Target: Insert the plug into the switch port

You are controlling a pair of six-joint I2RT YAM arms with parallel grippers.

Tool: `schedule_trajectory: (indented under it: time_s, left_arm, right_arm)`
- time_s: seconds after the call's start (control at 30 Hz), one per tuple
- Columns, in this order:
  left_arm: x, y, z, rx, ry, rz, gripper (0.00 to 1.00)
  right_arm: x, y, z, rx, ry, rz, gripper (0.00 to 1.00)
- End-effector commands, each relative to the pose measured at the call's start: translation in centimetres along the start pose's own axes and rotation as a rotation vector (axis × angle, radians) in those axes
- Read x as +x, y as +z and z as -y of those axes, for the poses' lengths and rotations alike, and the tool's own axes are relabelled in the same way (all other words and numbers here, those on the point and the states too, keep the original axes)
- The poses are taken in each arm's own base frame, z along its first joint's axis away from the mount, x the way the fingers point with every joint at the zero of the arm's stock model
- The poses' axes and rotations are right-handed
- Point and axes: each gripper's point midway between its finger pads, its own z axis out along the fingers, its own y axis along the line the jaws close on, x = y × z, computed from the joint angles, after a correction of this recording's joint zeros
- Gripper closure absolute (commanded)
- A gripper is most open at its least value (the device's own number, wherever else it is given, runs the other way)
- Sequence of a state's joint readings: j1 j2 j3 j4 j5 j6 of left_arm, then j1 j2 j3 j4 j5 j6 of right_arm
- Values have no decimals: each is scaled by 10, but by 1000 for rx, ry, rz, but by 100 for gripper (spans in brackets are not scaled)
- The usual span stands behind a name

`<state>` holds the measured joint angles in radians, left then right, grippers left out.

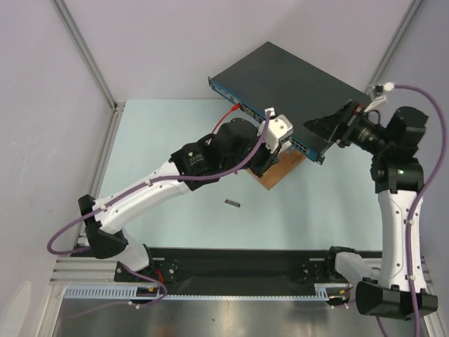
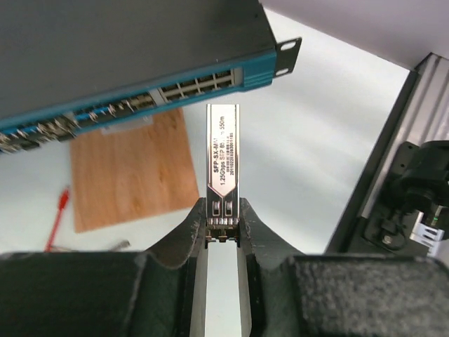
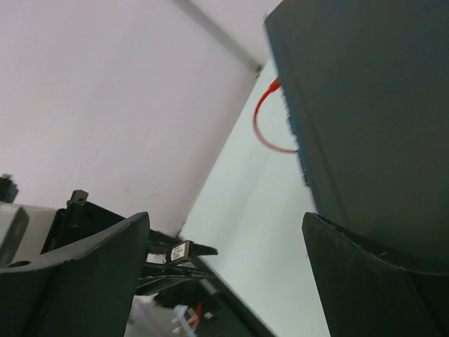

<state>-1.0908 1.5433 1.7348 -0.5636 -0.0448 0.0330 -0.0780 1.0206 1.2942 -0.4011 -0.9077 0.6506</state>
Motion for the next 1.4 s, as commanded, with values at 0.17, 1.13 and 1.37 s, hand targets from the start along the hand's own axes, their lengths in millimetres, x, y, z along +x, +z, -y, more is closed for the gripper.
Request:
schedule_trajectory:
  time_s: [0.17,1.13,1.37]
  left_arm:
    - [25,4,-1,-80,-187,-158,100]
    - [31,50,-42,-138,-156,-242,100]
    - [34,56,-47,-151,-176,-249,100]
  right_arm:
    - [-33,-74,40,299,-149,135,1]
    - [4,-23,114,142,156,101,11]
    - [8,-17,112,140,152,100,60]
